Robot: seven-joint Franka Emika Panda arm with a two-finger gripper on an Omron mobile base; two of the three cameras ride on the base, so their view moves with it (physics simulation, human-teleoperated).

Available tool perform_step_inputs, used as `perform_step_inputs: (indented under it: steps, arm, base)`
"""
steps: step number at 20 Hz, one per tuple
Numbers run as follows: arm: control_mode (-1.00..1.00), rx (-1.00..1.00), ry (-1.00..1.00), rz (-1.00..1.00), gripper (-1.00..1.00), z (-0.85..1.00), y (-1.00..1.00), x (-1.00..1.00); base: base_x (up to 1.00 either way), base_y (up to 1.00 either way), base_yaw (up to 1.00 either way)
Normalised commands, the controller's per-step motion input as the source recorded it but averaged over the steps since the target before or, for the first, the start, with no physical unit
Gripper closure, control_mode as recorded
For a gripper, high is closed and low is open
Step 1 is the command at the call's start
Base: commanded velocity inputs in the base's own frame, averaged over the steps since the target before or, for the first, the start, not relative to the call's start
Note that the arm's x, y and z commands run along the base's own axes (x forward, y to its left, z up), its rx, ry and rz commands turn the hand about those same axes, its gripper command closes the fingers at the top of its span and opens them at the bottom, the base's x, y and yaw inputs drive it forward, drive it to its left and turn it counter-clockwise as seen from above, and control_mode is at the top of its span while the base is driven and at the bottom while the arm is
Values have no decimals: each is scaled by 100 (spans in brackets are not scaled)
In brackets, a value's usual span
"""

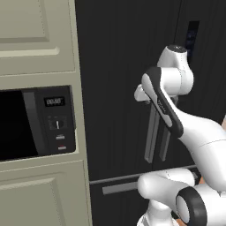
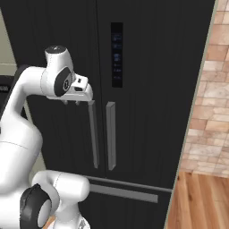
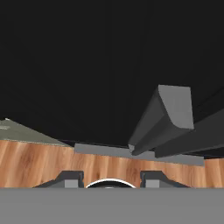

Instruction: Retrieve the kiwi and pear from the fridge and place them into the bowl on the dining table.

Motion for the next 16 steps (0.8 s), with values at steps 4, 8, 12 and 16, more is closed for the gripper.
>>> perform_step_inputs:
  steps: [4,8,12,16]
  arm:
    - [-100,0,-2,0,-100,0,-3,-16]
    - [-100,0,-11,-1,-100,0,-30,-69]
    - [-100,1,-13,-2,-100,0,-32,-77]
    - [-100,0,-10,-1,-100,-1,-15,-65]
  base:
    - [0,0,0]
    - [0,0,0]
    - [0,0,0]
    - [0,0,0]
